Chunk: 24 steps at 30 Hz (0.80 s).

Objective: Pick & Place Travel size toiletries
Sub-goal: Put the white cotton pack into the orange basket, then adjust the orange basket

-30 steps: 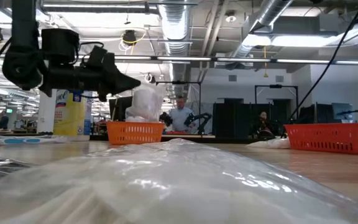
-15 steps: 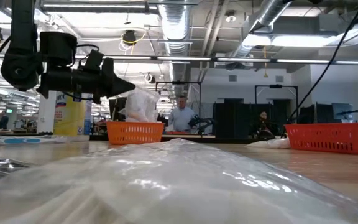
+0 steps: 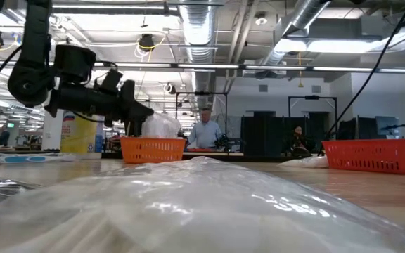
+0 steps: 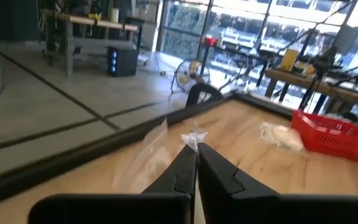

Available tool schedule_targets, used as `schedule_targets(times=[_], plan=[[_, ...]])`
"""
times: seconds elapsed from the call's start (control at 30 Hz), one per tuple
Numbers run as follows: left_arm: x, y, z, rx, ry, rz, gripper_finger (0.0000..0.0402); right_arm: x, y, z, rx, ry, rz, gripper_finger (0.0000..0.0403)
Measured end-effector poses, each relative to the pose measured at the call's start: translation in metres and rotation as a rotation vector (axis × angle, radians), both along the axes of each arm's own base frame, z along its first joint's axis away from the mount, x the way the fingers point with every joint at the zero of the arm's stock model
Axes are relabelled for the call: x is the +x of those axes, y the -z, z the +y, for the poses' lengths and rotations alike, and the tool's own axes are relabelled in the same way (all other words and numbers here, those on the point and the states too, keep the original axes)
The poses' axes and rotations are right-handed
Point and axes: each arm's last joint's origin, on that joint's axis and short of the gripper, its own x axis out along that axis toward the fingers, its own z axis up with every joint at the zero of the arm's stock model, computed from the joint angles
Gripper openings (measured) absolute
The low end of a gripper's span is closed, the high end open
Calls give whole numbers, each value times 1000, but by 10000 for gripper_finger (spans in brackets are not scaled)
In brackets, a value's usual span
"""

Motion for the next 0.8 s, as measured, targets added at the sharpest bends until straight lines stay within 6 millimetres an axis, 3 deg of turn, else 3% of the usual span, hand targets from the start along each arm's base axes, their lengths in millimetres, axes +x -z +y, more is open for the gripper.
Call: schedule_targets(times=[0.2,0.4,0.63,0.8], plan=[[9,13,7,-71,-31,12,22,0,0,0,0,1,4,265],[7,7,5,-49,-29,-3,89,0,1,0,0,2,8,265],[-9,-8,-9,4,-10,-37,181,1,2,0,-8,5,15,265],[-23,-12,-17,-6,-56,-26,188,1,3,-2,-8,12,23,265]])
